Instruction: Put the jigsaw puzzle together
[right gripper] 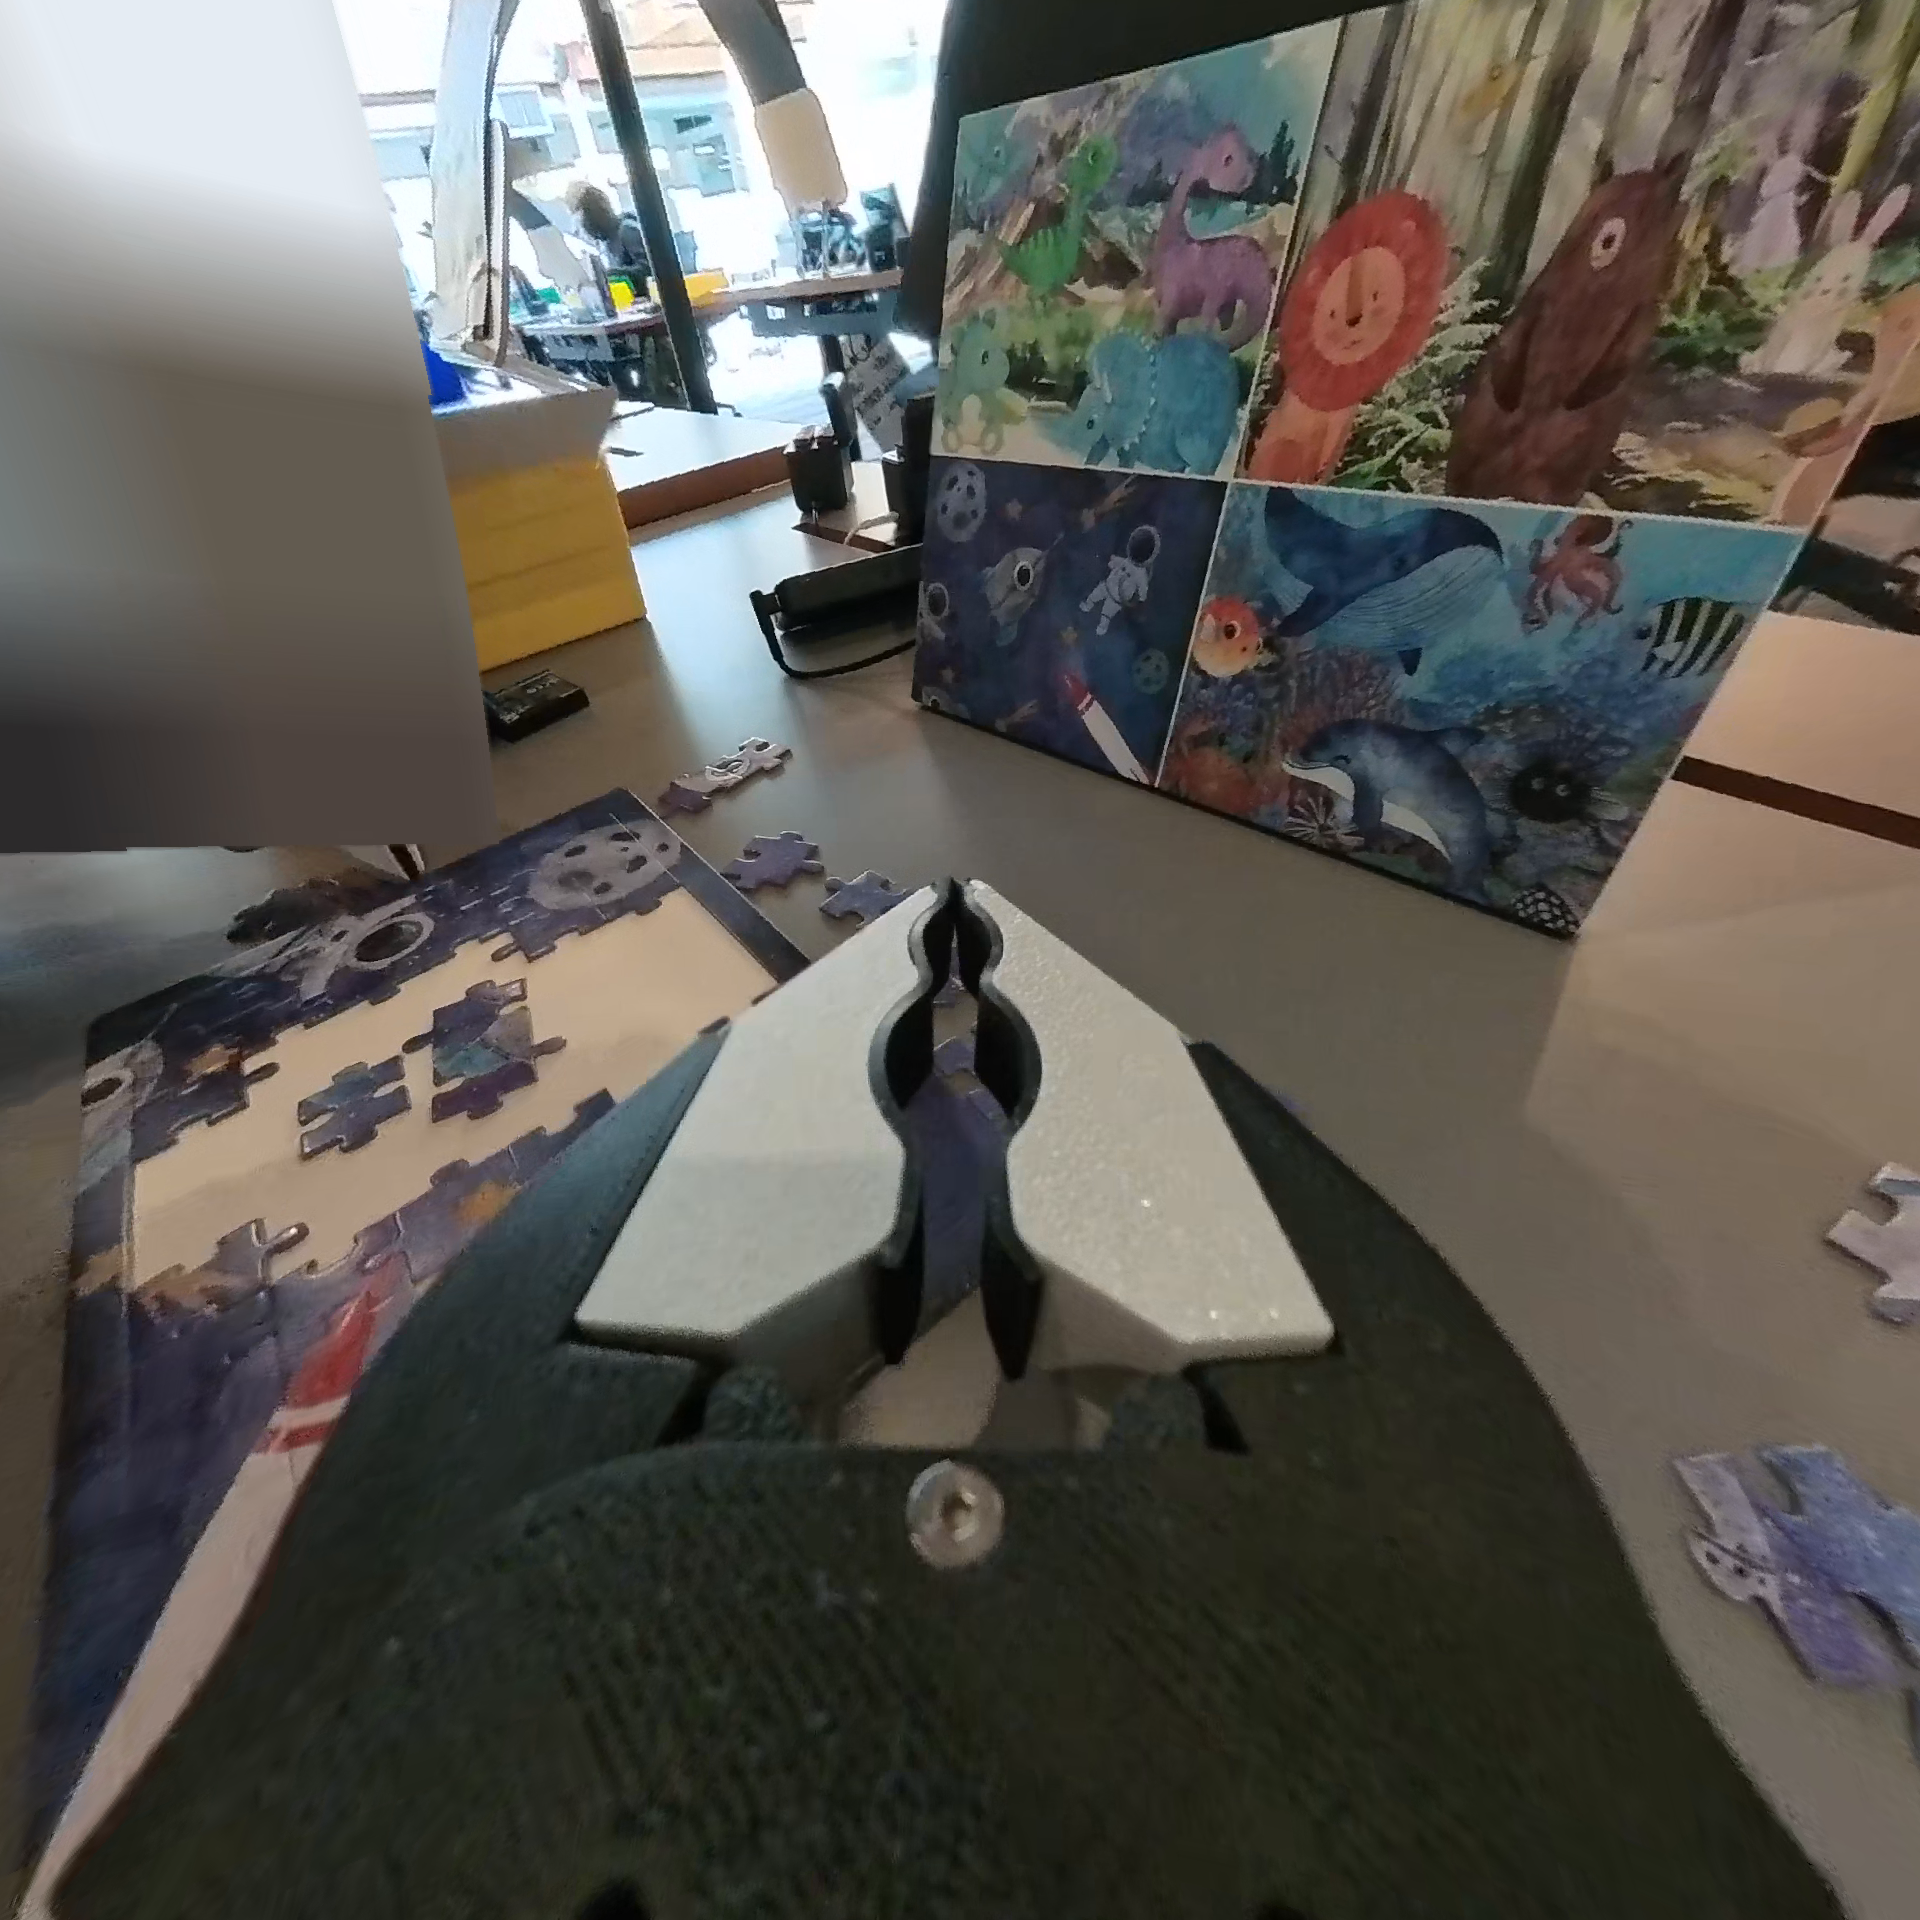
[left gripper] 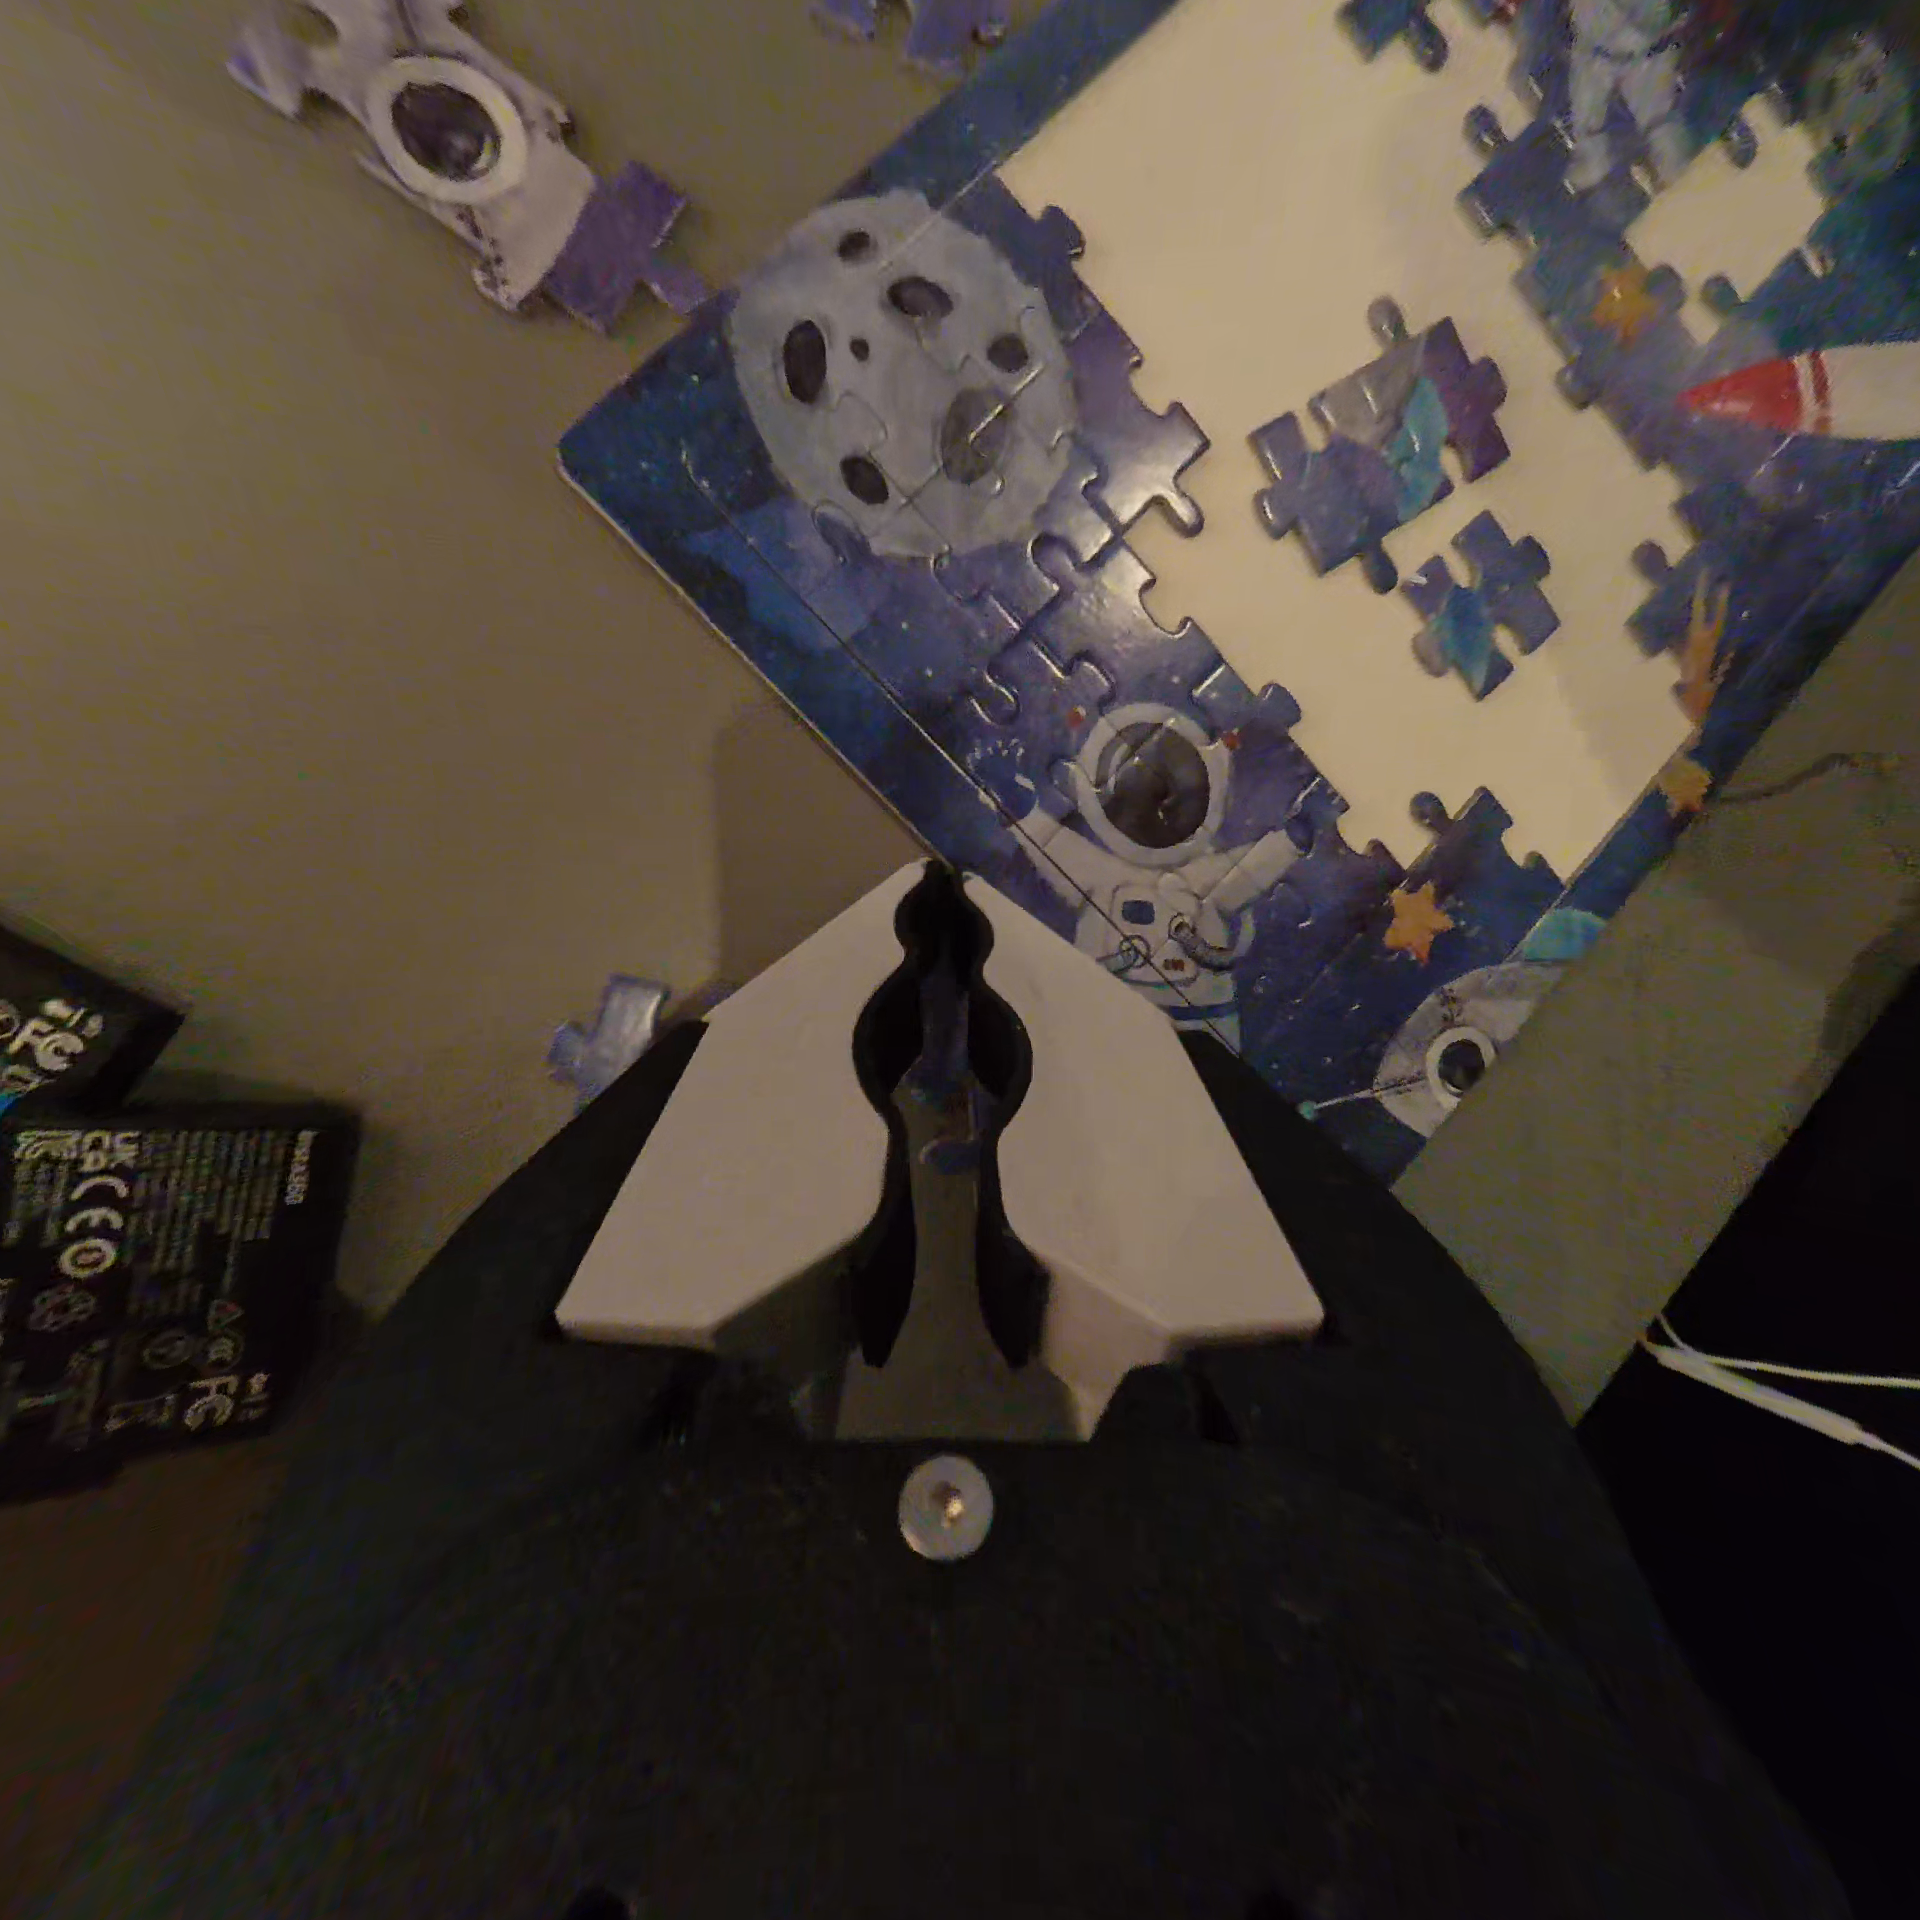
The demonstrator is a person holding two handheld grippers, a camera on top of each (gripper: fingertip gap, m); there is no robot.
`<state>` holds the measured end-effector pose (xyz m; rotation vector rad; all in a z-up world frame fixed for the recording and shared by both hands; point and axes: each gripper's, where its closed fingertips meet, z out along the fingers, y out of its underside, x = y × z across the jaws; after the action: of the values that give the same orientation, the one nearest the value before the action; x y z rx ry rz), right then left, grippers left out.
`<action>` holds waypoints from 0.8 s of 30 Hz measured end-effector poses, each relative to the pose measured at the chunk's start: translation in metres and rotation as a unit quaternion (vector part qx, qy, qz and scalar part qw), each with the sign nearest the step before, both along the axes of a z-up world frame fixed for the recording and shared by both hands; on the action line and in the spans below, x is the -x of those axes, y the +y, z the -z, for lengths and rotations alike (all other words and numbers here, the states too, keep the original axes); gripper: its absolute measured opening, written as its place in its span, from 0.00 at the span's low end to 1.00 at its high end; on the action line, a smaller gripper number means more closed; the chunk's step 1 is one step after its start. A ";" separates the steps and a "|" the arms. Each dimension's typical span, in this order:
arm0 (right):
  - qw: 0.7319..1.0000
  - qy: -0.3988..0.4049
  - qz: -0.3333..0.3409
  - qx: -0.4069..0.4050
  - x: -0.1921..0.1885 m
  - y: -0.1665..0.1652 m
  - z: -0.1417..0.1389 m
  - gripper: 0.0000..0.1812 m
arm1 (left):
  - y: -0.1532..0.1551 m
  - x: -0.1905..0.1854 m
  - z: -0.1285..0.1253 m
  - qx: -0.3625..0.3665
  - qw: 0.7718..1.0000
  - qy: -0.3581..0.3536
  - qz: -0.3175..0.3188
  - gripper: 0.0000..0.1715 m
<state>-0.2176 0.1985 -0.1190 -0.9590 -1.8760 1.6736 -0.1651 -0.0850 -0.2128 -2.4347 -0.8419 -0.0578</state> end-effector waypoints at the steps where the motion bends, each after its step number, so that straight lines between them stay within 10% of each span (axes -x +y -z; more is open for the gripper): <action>1: 1.000 -0.003 -0.001 0.005 0.000 0.000 0.001 0.00 | 0.002 -0.001 0.000 0.000 1.000 -0.002 0.003 0.00; 9: 1.000 -0.012 -0.020 -0.011 -0.002 -0.008 0.007 0.01 | 0.021 -0.026 -0.002 -0.033 0.997 -0.044 0.056 0.00; 14: 0.983 -0.078 -0.162 0.028 -0.039 -0.056 0.008 0.38 | 0.044 -0.037 -0.012 -0.094 0.989 -0.047 0.103 0.00; 24: 0.954 -0.139 -0.238 -0.118 -0.078 -0.121 0.058 0.45 | 0.081 0.000 -0.041 -0.221 0.970 0.083 0.051 0.00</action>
<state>-0.1391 0.0777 -0.1768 -0.7064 -2.5939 1.5647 -0.1647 -0.0043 -0.1720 -2.0271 -0.5575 -0.0715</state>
